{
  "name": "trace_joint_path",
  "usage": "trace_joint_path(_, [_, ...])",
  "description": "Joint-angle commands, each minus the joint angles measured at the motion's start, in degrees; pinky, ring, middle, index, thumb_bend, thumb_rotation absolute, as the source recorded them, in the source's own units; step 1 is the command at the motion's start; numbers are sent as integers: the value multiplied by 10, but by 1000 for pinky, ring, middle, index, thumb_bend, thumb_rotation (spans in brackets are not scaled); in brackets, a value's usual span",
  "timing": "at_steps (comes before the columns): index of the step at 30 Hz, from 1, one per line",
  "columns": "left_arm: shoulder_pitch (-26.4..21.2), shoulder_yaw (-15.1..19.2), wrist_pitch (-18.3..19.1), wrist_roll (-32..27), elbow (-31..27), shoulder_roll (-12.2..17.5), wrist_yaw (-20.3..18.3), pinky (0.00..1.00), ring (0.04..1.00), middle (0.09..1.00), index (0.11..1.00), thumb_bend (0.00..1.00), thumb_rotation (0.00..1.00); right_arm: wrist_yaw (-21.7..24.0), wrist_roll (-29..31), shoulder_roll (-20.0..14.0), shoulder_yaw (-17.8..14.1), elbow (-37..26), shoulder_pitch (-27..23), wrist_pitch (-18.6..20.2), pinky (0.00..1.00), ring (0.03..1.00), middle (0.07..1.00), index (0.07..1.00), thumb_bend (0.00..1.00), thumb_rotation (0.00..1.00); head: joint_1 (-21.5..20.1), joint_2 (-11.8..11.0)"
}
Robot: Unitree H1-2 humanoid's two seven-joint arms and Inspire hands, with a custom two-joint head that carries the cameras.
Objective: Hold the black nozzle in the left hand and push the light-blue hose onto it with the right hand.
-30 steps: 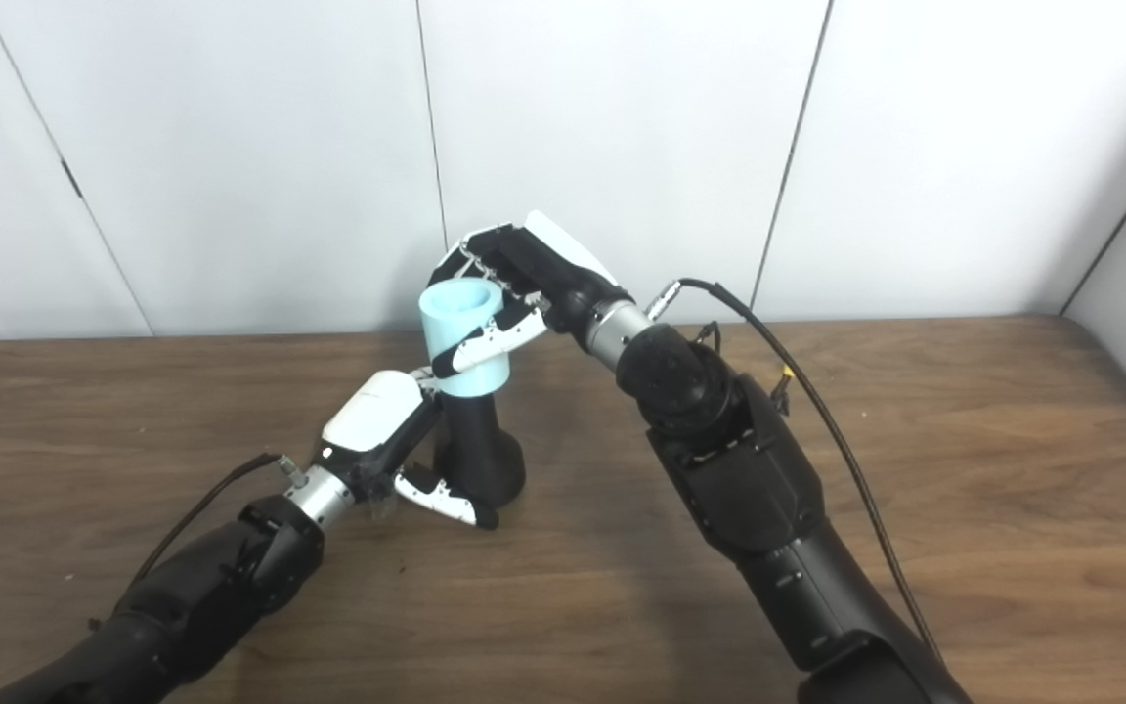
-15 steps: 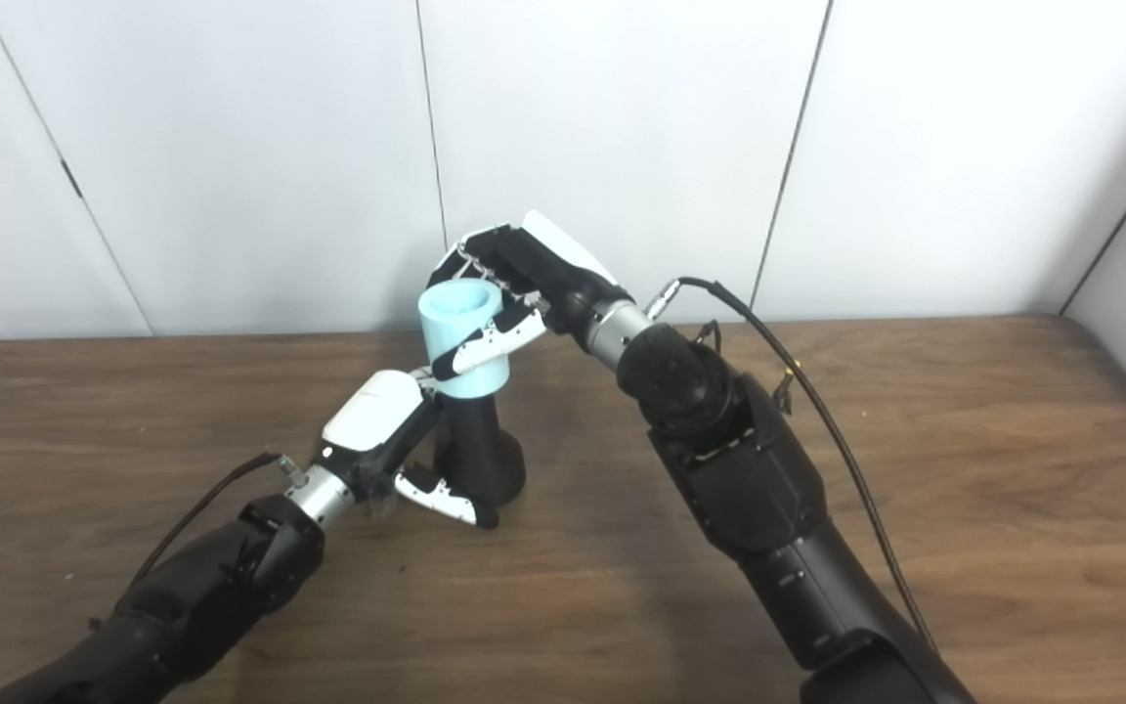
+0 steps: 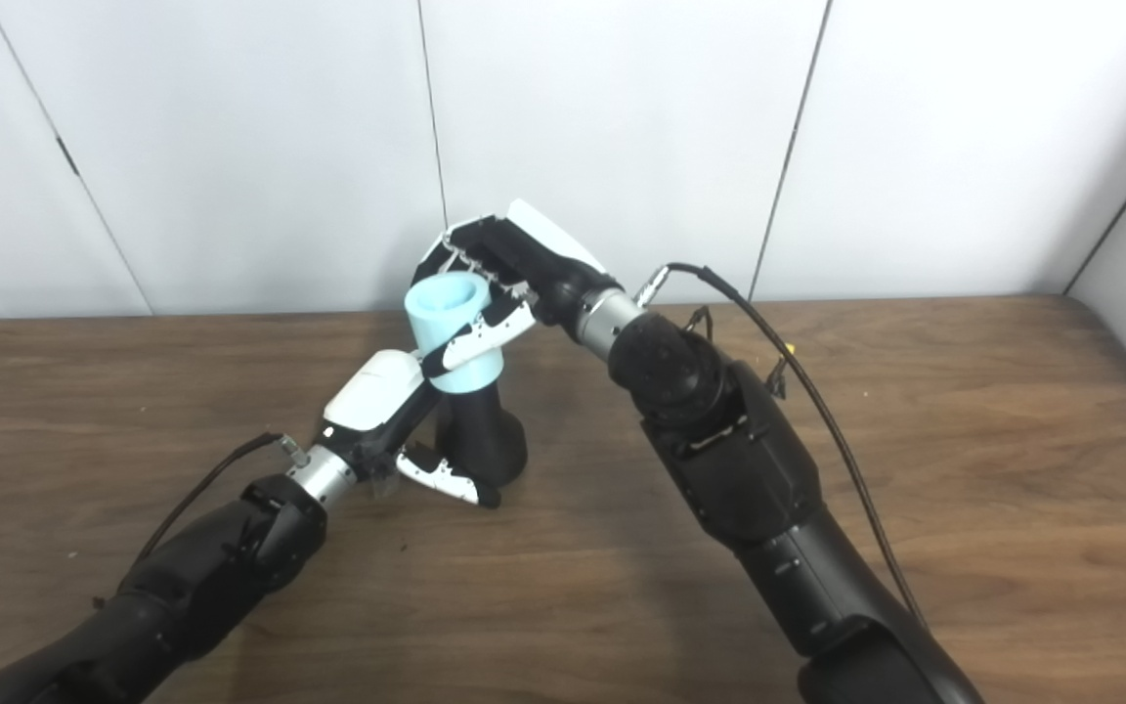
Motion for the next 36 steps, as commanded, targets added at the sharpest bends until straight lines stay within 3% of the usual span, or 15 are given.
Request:
trace_joint_path(1, [109, -47, 19, 43, 35, -46, -89, 864, 680, 487, 484, 526, 0, 5, 5, 5, 3, -8, -21, -39, 309, 405, 471, 515, 518, 0, 0, 1])
trace_joint_path(14, [111, -46, 24, 43, 29, -47, -91, 870, 682, 494, 477, 526, 0, 5, 13, 8, 3, 8, -10, -58, 329, 415, 475, 502, 520, 0, 1, 3])
trace_joint_path(27, [114, -46, 30, 41, 15, -37, -97, 868, 687, 502, 471, 525, 0, 8, -12, -42, 8, 4, 36, -91, 327, 410, 467, 524, 518, 0, 1, 6])
trace_joint_path(36, [114, -45, 30, 44, 15, -35, -90, 851, 673, 498, 473, 525, 0, -8, -8, -36, -11, -21, 73, -50, 341, 414, 473, 511, 519, 0, 3, 8])
